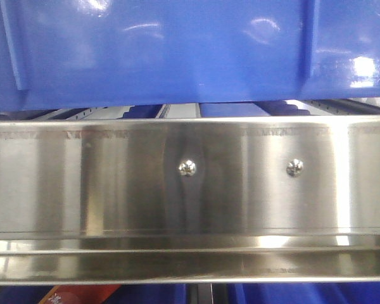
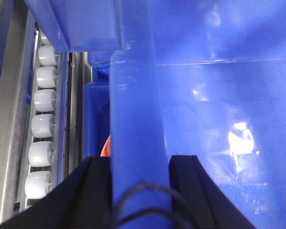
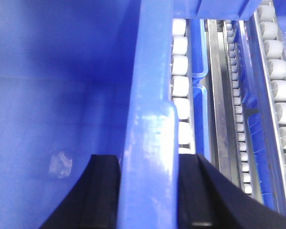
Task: Move blue bin to conveyor side
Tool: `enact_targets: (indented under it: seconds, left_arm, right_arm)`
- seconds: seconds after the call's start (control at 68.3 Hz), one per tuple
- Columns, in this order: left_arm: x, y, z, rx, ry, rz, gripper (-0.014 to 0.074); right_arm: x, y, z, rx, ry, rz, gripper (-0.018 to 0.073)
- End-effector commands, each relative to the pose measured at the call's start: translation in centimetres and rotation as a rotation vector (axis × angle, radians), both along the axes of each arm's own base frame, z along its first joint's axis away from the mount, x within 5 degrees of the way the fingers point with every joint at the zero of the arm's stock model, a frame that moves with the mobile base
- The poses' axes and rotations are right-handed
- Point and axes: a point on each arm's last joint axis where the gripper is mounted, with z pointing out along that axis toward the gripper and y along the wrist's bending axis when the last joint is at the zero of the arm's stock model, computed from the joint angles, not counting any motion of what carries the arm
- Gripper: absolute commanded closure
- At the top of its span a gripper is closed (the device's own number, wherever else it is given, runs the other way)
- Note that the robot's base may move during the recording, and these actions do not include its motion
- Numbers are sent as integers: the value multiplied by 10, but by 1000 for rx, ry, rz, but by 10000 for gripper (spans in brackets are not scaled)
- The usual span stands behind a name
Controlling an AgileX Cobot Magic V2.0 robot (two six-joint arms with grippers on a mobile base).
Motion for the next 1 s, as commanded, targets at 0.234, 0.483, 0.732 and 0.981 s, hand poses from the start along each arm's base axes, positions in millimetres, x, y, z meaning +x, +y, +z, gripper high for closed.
enact_targets:
  seconds: [0.234,0.483,0.732,0.981]
  left_arm:
    - [-39,0,72,-31,-220,-8,605]
    - [-71,2,100,-36,-323,-9,605]
    - [-106,4,110,-35,-372,-8,605]
    - [-121,5,81,-29,-280,-6,605]
  right_arm:
    - [-46,-15,59,3,-193,-8,636]
    - [-81,-24,99,40,-335,-12,636]
    - [-114,-33,111,53,-386,-13,636]
    - [-131,-37,78,27,-286,-11,636]
